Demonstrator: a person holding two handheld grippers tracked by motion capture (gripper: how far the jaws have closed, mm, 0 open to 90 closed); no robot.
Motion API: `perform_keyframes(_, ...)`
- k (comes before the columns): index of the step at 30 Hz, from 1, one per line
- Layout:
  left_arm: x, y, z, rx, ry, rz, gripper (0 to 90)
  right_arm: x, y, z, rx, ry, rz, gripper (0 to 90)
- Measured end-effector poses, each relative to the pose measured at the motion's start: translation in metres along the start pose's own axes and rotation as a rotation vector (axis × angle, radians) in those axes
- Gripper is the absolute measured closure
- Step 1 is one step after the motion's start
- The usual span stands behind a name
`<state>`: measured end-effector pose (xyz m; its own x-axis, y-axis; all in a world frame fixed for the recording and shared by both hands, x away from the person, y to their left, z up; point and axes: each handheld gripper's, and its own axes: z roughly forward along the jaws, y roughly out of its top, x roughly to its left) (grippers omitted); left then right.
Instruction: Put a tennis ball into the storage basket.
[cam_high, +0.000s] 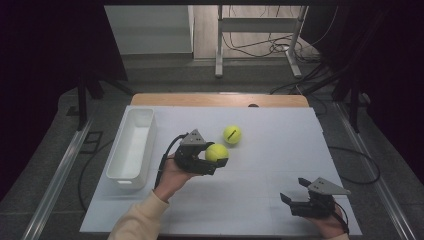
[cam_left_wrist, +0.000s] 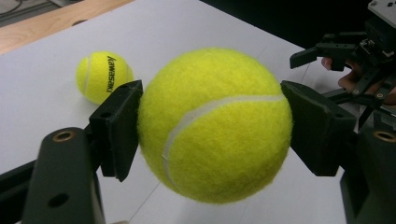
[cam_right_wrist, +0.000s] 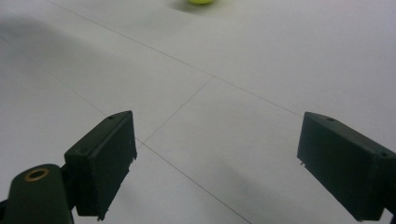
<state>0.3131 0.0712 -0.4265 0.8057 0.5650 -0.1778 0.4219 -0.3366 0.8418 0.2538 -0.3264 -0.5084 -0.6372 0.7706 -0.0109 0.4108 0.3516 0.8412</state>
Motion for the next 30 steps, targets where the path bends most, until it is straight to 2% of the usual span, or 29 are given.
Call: perform_keyframes(30,0.024,-0.003,-0.028,-0.051,0.083,-0.036,25.9,0.000,0.000,0.000,0.000,-0.001,-0.002,12.2)
